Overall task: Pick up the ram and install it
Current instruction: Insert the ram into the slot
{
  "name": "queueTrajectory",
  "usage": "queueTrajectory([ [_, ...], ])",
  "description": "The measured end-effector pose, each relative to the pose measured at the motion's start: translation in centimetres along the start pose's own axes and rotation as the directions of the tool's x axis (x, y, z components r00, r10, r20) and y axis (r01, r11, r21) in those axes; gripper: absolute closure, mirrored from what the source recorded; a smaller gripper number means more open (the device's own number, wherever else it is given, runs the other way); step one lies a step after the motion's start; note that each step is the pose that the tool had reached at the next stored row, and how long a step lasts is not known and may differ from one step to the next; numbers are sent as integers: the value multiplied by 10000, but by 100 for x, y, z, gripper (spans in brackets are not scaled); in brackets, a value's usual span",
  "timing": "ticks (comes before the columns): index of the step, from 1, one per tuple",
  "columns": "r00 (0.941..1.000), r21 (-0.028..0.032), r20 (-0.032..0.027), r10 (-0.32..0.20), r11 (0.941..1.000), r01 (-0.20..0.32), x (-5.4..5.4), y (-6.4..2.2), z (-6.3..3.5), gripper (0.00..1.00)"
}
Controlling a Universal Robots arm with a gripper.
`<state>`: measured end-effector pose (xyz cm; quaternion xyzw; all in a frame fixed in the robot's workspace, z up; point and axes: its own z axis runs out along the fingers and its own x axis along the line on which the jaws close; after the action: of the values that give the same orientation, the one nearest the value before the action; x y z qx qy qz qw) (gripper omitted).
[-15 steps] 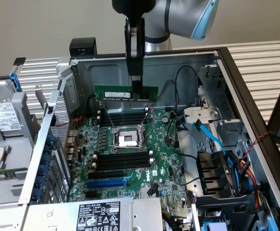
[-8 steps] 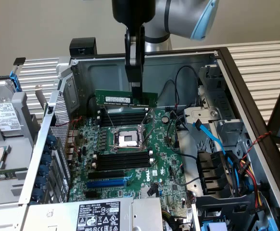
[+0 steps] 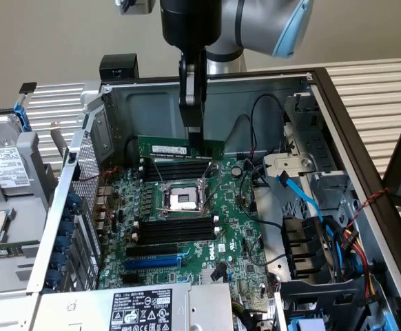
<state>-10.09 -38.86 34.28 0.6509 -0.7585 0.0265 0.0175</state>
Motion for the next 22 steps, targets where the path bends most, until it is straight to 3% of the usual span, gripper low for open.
queueTrajectory([
  [22, 9986, 35, -2, -533, 9986, 533, -24, 67, 397, 88],
])
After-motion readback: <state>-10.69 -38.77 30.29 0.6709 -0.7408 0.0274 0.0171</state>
